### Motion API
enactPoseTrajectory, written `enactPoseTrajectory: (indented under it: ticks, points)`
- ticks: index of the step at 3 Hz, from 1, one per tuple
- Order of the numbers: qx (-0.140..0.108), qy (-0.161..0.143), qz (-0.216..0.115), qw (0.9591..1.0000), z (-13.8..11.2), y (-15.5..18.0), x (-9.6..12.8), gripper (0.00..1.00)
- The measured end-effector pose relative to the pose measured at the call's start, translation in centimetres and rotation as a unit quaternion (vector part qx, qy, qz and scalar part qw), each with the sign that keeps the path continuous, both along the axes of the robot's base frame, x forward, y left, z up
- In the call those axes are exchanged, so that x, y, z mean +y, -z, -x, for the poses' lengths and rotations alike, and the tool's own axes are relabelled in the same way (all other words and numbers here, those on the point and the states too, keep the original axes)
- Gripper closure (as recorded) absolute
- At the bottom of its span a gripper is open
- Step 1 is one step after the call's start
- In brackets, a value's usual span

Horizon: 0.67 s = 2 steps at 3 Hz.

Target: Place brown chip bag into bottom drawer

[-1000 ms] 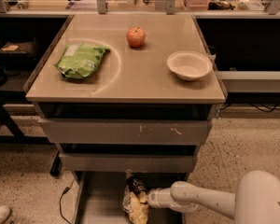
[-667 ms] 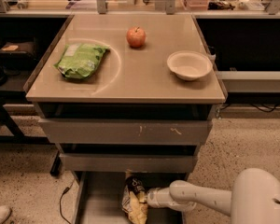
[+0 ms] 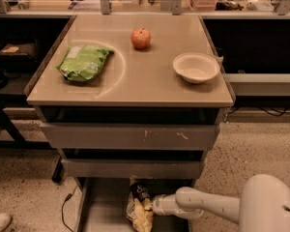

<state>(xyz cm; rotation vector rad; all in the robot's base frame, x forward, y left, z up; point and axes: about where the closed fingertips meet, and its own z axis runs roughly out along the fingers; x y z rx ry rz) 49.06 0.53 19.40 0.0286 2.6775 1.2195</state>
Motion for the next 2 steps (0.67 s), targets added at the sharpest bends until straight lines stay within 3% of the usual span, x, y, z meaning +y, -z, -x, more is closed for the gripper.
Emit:
enactPoseTrajectory:
  ticks: [2]
  points:
    - [0.0, 0.0, 0.0, 1.0, 0.0, 0.0, 0.01, 0.13]
